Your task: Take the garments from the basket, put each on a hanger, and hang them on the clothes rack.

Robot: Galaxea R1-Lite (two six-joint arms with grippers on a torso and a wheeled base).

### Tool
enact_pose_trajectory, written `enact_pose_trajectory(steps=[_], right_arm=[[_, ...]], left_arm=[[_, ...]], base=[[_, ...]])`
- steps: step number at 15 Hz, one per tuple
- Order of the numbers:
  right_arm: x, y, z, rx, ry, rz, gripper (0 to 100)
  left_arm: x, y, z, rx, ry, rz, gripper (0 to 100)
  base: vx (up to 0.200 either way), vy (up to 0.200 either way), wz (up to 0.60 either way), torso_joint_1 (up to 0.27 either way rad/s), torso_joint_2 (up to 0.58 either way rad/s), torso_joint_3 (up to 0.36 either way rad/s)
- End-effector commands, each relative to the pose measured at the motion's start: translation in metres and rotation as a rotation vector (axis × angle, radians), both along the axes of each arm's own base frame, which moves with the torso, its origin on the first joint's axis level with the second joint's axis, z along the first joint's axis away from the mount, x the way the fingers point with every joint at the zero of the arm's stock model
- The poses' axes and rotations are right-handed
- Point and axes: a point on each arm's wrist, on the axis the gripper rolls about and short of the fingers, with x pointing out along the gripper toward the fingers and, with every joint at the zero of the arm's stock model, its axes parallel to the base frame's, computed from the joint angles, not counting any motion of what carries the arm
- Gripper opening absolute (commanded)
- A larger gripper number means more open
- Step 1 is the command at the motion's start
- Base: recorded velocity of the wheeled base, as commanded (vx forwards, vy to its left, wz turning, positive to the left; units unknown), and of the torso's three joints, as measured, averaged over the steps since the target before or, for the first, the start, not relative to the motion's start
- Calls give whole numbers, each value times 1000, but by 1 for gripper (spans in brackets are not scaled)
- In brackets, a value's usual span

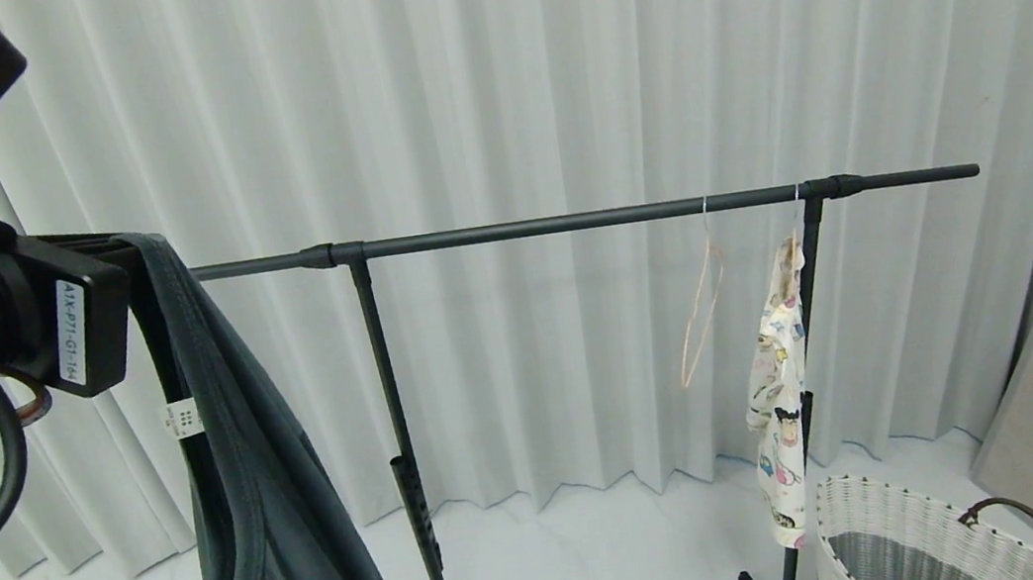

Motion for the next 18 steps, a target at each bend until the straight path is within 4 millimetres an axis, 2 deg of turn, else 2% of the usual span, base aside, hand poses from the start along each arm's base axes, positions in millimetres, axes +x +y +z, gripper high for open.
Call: enact_pose_trajectory(steps=[1, 11, 16, 18], right_arm=[[0, 0, 0, 0, 1, 4, 100], [0, 0, -4, -4, 14, 5, 100], [1, 1, -8, -9, 29, 12, 100], [2, 2, -10, -11, 36, 12, 100]], left_arm=[[0, -1, 0, 1, 1, -6, 0], [-1, -1, -2, 2, 5, -7, 0], [-6, -5, 0, -4, -2, -44, 0], [-6, -6, -1, -4, -1, -50, 0]], base=[[200, 0, 0, 51, -129, -56], [200, 0, 0, 15, -9, -5], [0, 200, 0, 6, 4, 0], [0, 0, 0, 0, 0, 0]])
